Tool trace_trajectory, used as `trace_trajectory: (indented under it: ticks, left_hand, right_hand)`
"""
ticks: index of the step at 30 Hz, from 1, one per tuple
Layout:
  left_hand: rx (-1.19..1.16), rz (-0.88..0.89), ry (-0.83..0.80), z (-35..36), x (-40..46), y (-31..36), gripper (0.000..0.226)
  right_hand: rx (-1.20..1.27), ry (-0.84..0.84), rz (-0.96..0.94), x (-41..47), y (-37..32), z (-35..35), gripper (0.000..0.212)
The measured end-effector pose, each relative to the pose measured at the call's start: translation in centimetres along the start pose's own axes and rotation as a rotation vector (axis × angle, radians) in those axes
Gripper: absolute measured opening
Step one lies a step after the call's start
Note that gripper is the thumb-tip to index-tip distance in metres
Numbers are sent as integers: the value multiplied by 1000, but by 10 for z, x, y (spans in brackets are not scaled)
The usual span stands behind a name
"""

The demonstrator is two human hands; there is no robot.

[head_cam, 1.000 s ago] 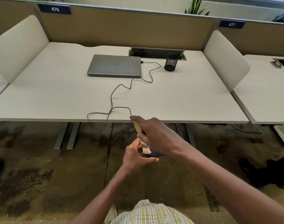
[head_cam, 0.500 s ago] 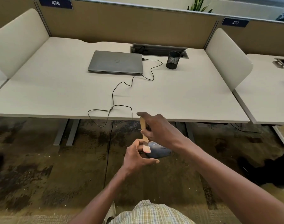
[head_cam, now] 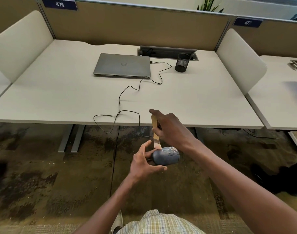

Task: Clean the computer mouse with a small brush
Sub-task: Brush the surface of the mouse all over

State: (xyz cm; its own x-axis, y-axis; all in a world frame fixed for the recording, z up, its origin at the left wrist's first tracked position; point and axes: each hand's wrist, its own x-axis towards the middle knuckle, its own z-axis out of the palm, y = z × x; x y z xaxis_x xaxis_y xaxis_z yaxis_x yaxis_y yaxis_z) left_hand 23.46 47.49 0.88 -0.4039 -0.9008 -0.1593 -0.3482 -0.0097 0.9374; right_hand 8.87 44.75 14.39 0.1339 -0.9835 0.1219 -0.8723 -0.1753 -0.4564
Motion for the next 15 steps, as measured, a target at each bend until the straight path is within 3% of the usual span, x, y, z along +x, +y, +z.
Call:
trace_trajectory:
  ticks: [3,9,15]
  left_hand:
    - [15,14,17,-3,2,1,117]
    - [-10,4,4,-4,1,1,123]
    - [-45,-13,12,-9,5,4,121]
  right_hand:
    - [84,-6,1,0,-1,4,62]
    - [16,52,25,0,12,-5,60]
    - [198,44,21,-12,13,-3,61]
